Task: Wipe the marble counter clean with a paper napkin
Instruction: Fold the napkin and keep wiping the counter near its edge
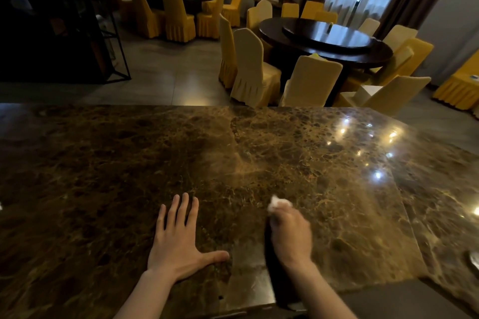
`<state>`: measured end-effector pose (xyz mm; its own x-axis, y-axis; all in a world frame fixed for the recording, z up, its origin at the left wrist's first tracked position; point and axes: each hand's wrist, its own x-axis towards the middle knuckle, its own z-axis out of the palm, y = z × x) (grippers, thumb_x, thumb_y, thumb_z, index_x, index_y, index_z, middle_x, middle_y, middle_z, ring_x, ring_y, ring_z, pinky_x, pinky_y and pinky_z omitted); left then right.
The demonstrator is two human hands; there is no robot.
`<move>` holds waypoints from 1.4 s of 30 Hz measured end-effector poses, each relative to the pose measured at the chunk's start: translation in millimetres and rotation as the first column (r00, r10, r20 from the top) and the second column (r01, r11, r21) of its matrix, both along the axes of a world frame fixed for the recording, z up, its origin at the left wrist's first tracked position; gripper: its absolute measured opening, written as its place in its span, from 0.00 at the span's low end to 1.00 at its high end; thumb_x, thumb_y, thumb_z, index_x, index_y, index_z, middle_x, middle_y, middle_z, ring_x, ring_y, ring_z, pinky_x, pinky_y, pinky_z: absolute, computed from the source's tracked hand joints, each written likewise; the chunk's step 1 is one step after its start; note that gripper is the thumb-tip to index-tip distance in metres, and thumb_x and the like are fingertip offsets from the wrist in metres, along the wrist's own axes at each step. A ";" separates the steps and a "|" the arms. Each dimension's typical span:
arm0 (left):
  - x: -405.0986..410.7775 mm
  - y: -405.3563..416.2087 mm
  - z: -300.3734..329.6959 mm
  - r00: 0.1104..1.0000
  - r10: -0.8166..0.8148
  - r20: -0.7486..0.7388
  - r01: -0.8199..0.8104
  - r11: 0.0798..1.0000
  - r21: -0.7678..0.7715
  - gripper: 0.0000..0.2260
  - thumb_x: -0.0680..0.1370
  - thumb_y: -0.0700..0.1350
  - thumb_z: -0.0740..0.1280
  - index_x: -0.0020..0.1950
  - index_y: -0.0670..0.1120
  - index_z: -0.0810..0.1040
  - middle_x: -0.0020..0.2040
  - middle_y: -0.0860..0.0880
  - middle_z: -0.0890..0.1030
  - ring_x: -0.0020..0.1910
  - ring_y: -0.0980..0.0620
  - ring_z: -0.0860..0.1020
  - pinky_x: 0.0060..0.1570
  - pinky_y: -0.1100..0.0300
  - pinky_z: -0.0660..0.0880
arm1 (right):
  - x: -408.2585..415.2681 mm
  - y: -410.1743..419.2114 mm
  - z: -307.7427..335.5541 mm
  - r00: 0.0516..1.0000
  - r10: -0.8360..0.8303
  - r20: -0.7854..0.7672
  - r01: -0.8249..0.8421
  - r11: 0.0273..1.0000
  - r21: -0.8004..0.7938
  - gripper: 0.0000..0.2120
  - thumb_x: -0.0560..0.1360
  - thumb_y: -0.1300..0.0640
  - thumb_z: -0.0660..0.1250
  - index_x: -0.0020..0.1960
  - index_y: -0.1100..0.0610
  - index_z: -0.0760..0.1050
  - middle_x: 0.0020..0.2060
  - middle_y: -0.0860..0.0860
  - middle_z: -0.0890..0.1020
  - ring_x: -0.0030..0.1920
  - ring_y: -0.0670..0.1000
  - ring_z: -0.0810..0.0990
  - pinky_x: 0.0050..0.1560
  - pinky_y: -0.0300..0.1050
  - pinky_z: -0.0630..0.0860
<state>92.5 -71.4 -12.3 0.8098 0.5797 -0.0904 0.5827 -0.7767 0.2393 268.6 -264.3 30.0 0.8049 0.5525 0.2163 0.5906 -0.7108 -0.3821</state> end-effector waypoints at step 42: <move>2.1 -0.2 12.6 0.992 0.011 -0.126 -0.018 0.999 -0.049 0.68 0.54 0.93 0.45 0.78 0.54 0.24 0.80 0.52 0.24 0.78 0.51 0.21 0.79 0.43 0.26 | 51.5 -28.1 8.0 1.000 -0.005 -0.028 0.007 0.996 0.085 0.11 0.74 0.63 0.74 0.52 0.50 0.87 0.55 0.51 0.87 0.57 0.53 0.84 0.57 0.47 0.80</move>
<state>94.6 -71.7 0.3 0.7819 0.5835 -0.2195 0.6215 -0.7570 0.2016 320.0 -292.4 38.0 0.8146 0.5280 0.2402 0.5747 -0.6787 -0.4572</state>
